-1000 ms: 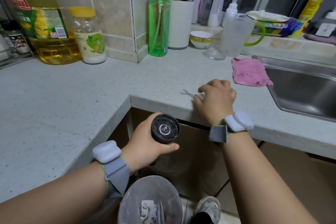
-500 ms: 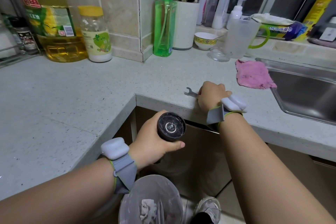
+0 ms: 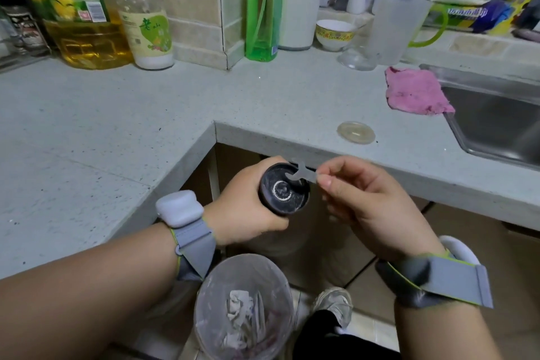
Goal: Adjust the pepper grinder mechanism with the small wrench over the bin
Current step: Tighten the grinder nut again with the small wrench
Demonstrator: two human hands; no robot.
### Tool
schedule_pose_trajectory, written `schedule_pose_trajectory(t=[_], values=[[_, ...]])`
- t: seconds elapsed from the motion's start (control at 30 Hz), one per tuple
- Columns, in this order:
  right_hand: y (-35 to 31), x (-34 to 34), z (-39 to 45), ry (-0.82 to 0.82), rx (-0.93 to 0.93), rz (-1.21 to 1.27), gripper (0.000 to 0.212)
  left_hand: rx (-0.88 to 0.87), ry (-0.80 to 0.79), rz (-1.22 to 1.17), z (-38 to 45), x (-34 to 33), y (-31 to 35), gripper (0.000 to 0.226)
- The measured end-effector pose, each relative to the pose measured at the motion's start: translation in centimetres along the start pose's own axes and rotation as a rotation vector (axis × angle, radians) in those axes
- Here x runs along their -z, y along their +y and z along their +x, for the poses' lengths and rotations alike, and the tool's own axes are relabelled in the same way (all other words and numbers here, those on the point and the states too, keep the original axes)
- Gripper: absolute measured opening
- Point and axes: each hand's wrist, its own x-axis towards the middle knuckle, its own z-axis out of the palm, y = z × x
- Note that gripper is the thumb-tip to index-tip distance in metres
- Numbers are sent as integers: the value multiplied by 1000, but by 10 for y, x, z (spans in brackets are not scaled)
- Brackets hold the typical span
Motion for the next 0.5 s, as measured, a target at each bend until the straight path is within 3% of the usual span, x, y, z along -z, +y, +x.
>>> schedule_pose_trajectory(t=[0.23,0.5], values=[[18,13,-5,-15,9,58,6,-32,-248,56,-4,-7,-4,49],[18,26,-7,-20,-29,-68,5,22,-392,99,-7,-13,-3,46]])
